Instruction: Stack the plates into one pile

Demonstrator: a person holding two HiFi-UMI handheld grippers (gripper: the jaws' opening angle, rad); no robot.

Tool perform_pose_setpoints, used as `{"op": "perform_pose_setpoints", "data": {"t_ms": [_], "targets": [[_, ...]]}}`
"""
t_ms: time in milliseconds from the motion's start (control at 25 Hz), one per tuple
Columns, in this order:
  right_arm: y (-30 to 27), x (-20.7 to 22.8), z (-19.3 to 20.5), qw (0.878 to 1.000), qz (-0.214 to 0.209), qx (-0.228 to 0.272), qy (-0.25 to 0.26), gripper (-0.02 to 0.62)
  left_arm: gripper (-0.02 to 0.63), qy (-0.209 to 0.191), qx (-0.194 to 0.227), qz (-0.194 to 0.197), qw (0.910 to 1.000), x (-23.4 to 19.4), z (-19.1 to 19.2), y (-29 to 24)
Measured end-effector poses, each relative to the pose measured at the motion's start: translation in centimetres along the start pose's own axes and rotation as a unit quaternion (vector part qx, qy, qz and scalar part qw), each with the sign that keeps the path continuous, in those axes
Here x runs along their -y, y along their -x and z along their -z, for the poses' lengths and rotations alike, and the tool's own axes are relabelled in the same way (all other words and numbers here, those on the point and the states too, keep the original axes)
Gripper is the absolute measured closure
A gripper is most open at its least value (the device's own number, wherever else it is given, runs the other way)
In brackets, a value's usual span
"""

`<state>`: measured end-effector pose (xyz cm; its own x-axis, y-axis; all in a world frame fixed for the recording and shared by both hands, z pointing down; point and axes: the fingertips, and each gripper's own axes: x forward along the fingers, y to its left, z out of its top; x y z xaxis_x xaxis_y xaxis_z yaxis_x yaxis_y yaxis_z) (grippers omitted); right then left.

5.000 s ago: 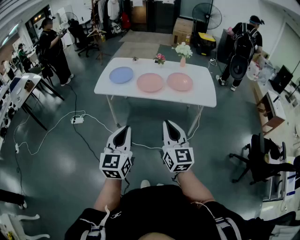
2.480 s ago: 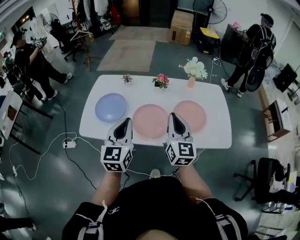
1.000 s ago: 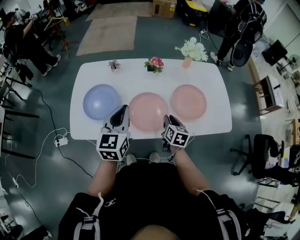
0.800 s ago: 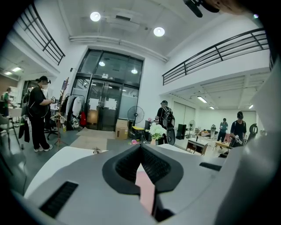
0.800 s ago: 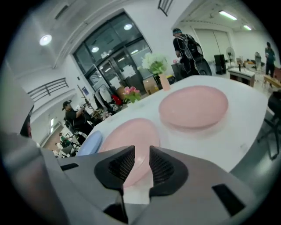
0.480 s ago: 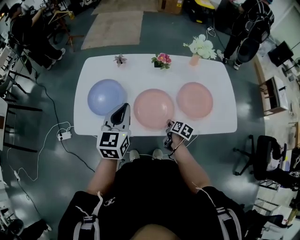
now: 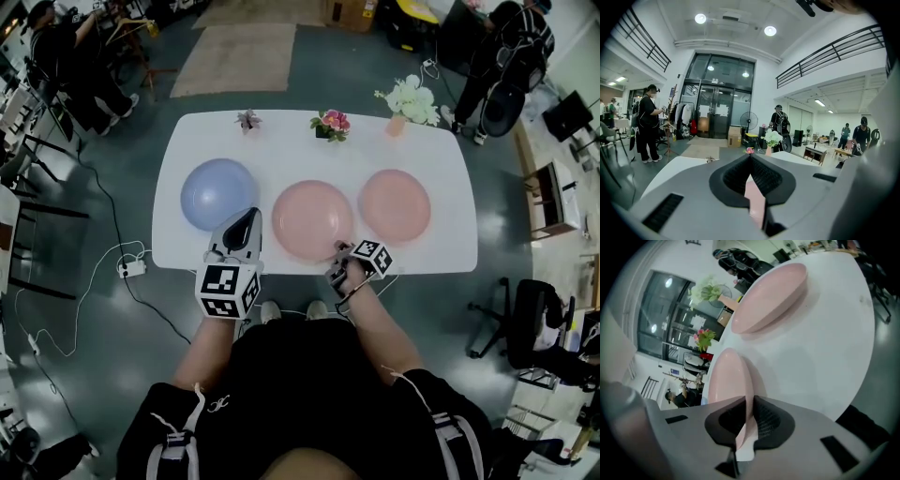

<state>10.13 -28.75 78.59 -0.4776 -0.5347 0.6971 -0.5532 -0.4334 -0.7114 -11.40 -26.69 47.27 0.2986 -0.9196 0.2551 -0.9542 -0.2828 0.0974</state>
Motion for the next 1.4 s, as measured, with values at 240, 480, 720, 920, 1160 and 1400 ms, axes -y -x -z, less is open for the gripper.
{"op": "perform_pose_setpoints", "data": {"t_ms": [240,480,720,920,1160,1400], "targets": [[0.6,-1.5,-0.3,0.999,-0.035,0.002,-0.020,0.533,0.594,-0.001,0.002,0.005,1.0000,0.1,-0.1,-0.2],[1.9,-2.9,-2.0,0.997,-0.067,0.020,-0.021,0.528,0.594,-0.005,0.008,0.021,0.9997,1.1,-0.8,-1.4],[5.1,-4.5,-4.4,0.992,-0.110,0.056,-0.041,0.528,0.592,-0.010,0.011,0.046,0.9988,3.1,-1.2,-2.4],[8.4,-3.6,-8.0,0.985,-0.119,0.108,-0.065,0.526,0.592,-0.017,0.013,0.075,0.9970,5.7,-1.6,-3.7],[12.1,-0.1,-12.2,0.975,-0.109,0.165,-0.100,0.525,0.594,-0.028,0.014,0.111,0.9933,9.4,-2.0,-5.7],[14.6,4.2,-15.5,0.967,-0.082,0.208,-0.126,0.522,0.592,-0.036,0.016,0.145,0.9887,13.0,-2.4,-7.4]]}}
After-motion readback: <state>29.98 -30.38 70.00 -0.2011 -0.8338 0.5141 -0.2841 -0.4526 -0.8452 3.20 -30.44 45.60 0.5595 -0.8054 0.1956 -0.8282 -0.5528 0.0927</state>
